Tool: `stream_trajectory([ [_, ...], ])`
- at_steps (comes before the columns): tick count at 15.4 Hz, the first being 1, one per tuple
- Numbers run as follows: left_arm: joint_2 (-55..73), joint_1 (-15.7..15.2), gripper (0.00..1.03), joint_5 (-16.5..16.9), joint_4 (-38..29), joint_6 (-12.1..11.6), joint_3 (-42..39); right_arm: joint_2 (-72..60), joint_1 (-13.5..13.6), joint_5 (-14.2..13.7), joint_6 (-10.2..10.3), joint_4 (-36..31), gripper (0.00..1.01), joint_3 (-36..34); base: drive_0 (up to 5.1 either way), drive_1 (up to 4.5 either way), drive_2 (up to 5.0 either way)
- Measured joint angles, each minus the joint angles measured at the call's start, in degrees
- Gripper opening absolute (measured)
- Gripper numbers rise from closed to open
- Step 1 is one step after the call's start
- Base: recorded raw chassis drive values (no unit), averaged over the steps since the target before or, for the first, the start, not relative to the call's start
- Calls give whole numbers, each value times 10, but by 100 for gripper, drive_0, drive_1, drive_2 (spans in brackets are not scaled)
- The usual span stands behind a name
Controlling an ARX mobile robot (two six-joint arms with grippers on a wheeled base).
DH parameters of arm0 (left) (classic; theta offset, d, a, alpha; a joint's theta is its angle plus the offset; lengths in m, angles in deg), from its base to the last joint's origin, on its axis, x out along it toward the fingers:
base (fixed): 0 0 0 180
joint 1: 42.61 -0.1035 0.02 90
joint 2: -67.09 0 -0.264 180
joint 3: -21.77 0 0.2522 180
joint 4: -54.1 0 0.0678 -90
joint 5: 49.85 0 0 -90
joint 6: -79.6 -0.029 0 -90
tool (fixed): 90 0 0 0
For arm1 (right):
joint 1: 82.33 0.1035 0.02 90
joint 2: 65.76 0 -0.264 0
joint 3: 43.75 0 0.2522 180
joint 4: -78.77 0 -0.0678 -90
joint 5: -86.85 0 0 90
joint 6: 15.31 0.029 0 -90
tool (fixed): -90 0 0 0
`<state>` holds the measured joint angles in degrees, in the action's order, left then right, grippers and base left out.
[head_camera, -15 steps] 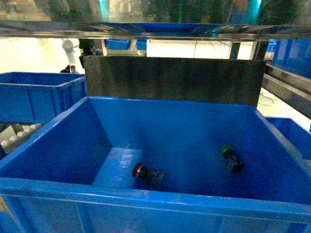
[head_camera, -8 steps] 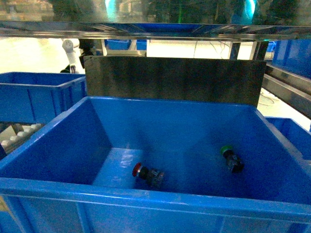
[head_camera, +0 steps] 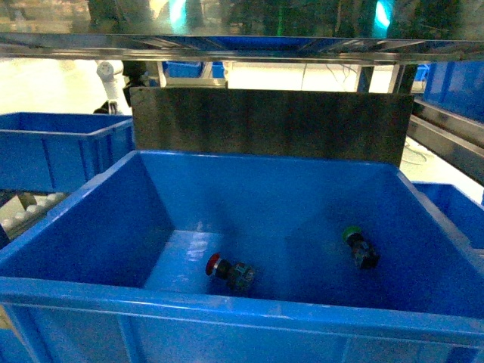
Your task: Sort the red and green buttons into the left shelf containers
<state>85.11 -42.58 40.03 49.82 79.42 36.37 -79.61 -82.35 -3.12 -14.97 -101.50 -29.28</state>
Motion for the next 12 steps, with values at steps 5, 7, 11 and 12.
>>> stream_trajectory([
  [5,-61,0,2,0,59,0,0,74,0,0,0,91,2,1,0,0,0],
  [7,-78,0,2,0,79,0,0,135,0,0,0,134,2,2,0,0,0],
  [11,-174,0,2,1,185,0,0,136,0,0,0,143,2,0,0,0,0],
  [12,-174,0,2,1,182,0,0,136,0,0,0,143,2,0,0,0,0],
])
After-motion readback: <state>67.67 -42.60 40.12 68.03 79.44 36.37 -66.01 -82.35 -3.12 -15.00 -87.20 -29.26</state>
